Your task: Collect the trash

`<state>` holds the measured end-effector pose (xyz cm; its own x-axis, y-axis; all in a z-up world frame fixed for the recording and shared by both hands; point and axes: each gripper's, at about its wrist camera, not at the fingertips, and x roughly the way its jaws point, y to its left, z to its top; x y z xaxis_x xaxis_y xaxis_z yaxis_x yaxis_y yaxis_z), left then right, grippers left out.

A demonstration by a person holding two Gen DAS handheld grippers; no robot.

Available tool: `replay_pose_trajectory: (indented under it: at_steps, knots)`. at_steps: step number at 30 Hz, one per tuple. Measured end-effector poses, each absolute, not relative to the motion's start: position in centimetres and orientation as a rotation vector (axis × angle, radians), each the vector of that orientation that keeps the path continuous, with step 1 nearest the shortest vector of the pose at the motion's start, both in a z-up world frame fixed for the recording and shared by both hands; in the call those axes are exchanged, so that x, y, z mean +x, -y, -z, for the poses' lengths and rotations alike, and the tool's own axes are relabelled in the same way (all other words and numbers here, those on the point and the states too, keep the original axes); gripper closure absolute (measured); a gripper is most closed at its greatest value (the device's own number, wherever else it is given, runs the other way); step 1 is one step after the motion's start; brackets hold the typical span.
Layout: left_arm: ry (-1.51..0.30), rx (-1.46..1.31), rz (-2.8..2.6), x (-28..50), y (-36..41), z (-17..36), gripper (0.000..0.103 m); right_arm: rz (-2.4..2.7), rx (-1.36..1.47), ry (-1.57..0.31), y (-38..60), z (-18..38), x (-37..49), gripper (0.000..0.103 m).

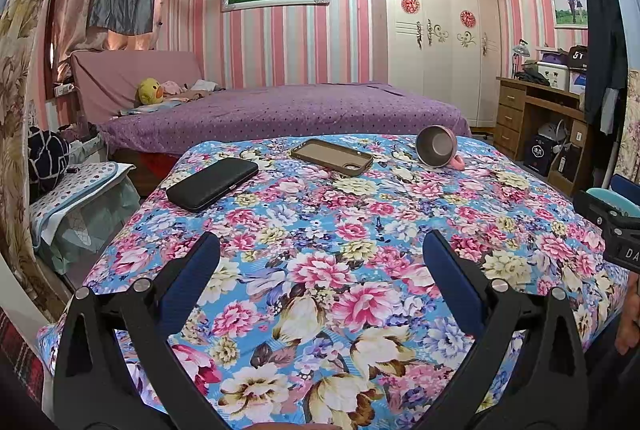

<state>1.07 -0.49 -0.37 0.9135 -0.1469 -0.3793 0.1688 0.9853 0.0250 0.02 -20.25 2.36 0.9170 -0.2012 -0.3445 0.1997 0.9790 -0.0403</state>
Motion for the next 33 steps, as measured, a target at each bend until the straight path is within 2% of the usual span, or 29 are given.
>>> replay_pose_trajectory:
  at_steps: [33]
  knots:
    - [-0.391,0.055,0.162,1.12,0.58,0.64,0.005,0.204,-0.004,-0.357,20.19,-2.29,0.04,0.004]
